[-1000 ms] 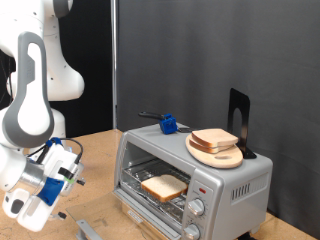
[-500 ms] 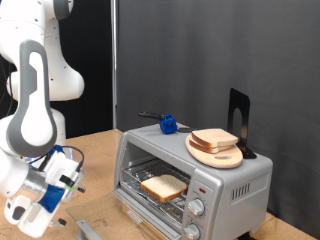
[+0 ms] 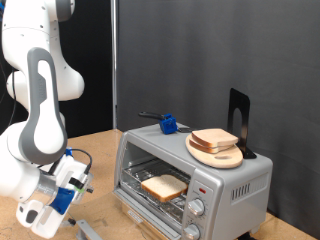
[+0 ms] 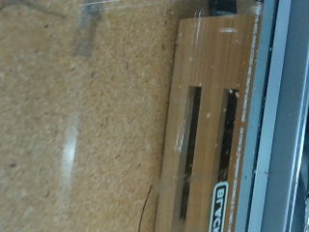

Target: Make a piece of toast with the oven

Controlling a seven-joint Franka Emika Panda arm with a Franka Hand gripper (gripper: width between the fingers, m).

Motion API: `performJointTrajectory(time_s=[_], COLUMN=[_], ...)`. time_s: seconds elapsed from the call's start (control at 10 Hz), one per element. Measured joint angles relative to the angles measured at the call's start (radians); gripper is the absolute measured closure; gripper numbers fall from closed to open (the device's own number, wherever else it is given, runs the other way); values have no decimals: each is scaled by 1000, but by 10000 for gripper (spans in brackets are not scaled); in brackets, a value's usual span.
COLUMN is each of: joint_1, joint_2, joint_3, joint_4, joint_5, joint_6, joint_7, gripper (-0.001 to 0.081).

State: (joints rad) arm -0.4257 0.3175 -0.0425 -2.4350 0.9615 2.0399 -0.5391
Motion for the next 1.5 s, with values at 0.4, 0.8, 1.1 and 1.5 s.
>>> performJointTrajectory(time_s=[0.4,0.8,1.1,1.5], joint_1=[-9,-40,-47,-44], joint_2=[-12,-79,-144,-222], joint_3=[6,-16,-30,-21], joint_4=[-1,9,8,7], joint_5=[2,-14,-36,-24], joint_6=[-69,-264,-344,-395], joint_7=[-1,16,55,115], gripper=[124,124,124,124])
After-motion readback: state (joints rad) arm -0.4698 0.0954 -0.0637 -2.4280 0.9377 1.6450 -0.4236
